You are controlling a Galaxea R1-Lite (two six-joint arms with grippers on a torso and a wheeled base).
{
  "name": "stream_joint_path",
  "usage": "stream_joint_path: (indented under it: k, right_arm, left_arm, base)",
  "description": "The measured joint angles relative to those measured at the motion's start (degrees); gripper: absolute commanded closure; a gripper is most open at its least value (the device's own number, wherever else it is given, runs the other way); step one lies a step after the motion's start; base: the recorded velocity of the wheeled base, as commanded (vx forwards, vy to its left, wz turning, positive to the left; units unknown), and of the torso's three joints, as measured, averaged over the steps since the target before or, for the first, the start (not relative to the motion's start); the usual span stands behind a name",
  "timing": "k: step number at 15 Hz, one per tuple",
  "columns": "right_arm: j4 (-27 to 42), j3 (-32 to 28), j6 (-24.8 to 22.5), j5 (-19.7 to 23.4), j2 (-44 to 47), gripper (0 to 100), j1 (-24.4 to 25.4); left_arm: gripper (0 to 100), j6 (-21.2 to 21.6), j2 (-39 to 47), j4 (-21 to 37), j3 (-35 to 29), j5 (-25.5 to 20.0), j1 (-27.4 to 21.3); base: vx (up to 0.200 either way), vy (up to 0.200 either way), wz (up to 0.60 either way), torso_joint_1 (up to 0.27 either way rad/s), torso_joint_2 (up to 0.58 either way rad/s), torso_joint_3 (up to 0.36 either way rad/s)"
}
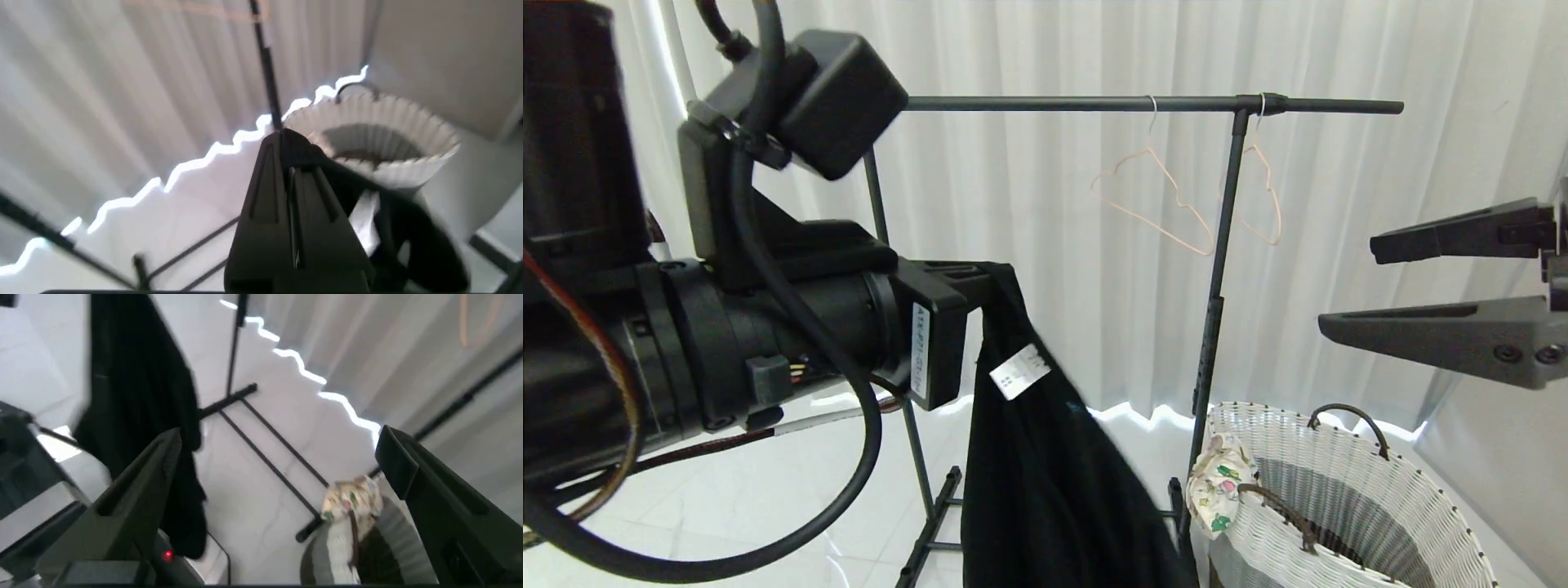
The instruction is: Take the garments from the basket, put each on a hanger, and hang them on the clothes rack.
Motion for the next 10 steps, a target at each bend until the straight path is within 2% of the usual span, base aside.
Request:
stream_joint_path:
  k: [2, 4, 6, 7, 9, 10]
  right_arm:
    - [0.00, 3.15, 0.00, -0.24, -2.19, 0, -1.84]
    - [1.95, 5.53, -0.10, -2.66, -3.83, 0, -6.51]
    - [7.53, 6.49, 0.59, -5.91, -4.88, 0, -12.63]
    - [9.56, 6.90, 1.71, -6.41, -5.27, 0, -16.09]
    - [11.12, 9.20, 3.25, -8.39, -5.92, 0, -21.27]
    - [10.86, 11.02, 3.30, -10.15, -6.19, 0, -23.06]
  left_arm:
    - [100, 2.66, -0.20, 0.00, 3.82, 2.18, 1.16]
    - [100, 8.68, -1.52, 0.40, 8.96, 6.02, 3.30]
    - [100, 15.34, -3.91, 0.73, 14.23, 8.95, 8.51]
    - [100, 16.92, -5.22, 0.79, 16.49, 9.14, 12.21]
    - [100, 16.54, -7.61, 0.88, 20.41, 8.91, 18.69]
    - [100, 13.45, -8.68, 0.93, 22.49, 8.18, 21.71]
  base:
    - [0.000, 0.000, 0.00, 0.000, 0.00, 0.000]
    - [0.000, 0.000, 0.00, 0.000, 0.00, 0.000]
    - [0.000, 0.000, 0.00, 0.000, 0.00, 0.000]
    - [0.000, 0.000, 0.00, 0.000, 0.00, 0.000]
    - [0.000, 0.000, 0.00, 0.000, 0.00, 0.000]
    - [0.000, 0.000, 0.00, 0.000, 0.00, 0.000]
